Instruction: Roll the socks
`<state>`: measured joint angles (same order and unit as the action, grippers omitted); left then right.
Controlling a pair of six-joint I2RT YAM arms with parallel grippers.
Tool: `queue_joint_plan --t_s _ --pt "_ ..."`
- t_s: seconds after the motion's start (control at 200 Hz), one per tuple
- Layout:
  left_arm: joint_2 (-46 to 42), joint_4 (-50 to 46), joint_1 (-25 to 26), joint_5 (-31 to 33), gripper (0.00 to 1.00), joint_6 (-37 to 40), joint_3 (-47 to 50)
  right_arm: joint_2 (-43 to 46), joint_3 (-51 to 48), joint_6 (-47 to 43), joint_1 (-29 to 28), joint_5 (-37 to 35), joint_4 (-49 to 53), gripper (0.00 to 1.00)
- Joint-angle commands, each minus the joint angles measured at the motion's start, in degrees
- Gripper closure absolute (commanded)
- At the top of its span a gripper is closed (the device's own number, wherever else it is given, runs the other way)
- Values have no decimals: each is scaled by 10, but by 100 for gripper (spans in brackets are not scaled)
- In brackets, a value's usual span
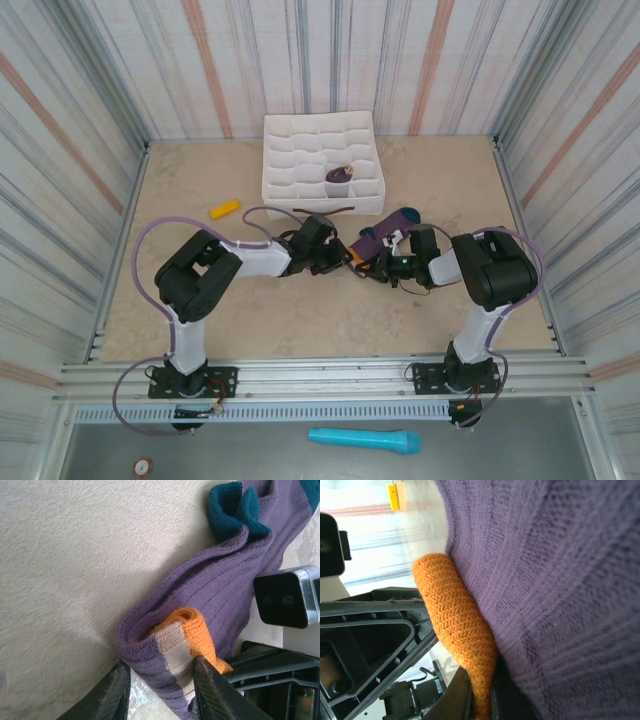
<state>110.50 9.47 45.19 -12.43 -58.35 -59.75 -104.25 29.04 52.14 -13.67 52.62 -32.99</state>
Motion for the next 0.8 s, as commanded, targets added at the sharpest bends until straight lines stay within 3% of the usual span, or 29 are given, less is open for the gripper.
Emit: queue_joint_plan --t_s 0.0,0.11,0.23,0.451,0.671,0.797 --pt "31 -25 8 24 64 -12 -8 -48 -34 31 23 -83 115 100" --pt "44 -32 8 23 65 -15 -16 -46 -34 31 28 -81 113 100" --pt "50 -49 7 30 78 -12 -26 -39 -34 28 33 -77 114 99" --pt "22 -111 1 52 95 17 -39 28 -21 -21 33 -92 186 77" --pt "-20 -199 -10 66 98 64 -62 140 3 -103 12 -108 271 52" --pt "-43 -241 -14 66 98 78 -62 212 37 -182 -47 -180 356 46"
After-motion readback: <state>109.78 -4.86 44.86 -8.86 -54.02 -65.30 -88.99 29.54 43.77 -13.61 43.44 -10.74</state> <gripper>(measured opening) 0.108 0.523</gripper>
